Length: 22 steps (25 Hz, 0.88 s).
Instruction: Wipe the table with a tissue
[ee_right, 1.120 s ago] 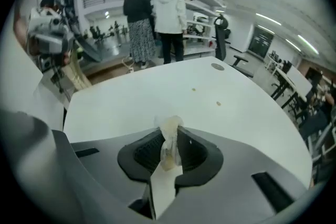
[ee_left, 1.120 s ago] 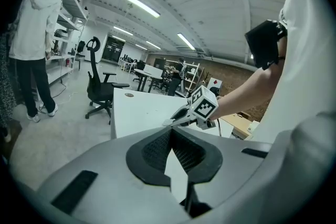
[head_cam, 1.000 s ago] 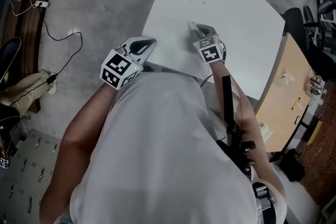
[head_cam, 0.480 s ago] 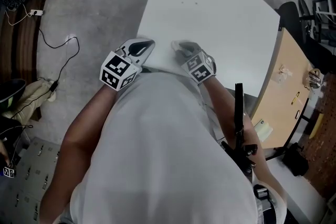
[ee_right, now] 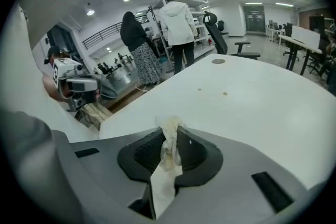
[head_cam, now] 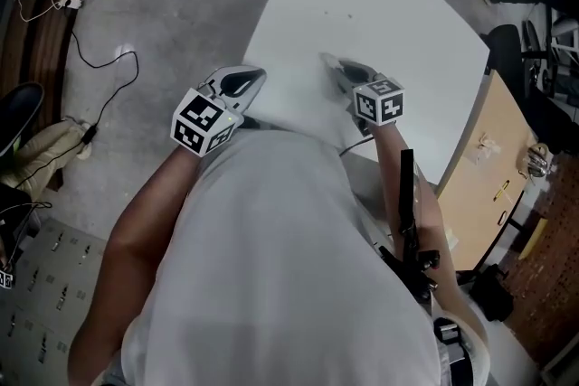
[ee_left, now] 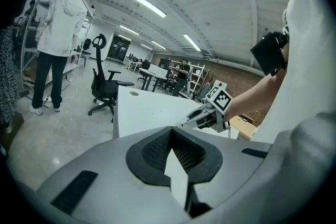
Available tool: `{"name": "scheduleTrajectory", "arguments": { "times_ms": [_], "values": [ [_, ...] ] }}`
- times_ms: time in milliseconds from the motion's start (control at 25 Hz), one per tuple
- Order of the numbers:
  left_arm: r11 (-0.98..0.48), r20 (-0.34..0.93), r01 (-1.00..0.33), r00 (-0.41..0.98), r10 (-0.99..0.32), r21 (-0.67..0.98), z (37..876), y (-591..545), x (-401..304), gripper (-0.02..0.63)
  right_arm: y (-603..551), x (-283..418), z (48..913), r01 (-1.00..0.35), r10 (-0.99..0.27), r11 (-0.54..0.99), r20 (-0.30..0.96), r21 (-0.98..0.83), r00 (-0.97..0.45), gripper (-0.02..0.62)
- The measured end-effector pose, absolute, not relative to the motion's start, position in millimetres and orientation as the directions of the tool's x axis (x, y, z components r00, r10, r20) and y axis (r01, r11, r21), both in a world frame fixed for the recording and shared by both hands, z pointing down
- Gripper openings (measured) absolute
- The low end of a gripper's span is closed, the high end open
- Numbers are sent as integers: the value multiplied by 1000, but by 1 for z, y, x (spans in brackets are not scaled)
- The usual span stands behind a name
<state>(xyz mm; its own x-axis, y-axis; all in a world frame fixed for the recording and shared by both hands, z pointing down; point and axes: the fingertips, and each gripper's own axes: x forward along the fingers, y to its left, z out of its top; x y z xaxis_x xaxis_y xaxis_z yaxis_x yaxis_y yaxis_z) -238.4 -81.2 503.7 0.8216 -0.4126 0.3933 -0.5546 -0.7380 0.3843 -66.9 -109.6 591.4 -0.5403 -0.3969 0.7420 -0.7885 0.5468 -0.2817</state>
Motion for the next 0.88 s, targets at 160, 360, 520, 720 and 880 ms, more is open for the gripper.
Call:
{"name": "scheduleTrajectory", "arguments": {
  "times_ms": [160,360,520,720,880],
  "values": [
    [-720,405,-575,809,-427,389,504,-84,-238,8,-158,-28,592,-847,-464,496,766,-192,-445,64],
    [-698,422,-603,789,-447,387,501,-89,-237,8,-219,1,588,-862,-529,505,774,-42,-347,64],
    [-683,442,-620,774,-453,386,503,-90,-236,8,-250,6,598,-827,-517,559,803,55,-296,64],
    [-668,457,-634,763,-457,390,506,-88,-234,7,-265,8,608,-780,-524,605,817,160,-239,64],
    [-666,456,-633,764,-456,394,507,-88,-235,8,-254,-4,610,-696,-524,676,822,241,-224,64]
  ]
}}
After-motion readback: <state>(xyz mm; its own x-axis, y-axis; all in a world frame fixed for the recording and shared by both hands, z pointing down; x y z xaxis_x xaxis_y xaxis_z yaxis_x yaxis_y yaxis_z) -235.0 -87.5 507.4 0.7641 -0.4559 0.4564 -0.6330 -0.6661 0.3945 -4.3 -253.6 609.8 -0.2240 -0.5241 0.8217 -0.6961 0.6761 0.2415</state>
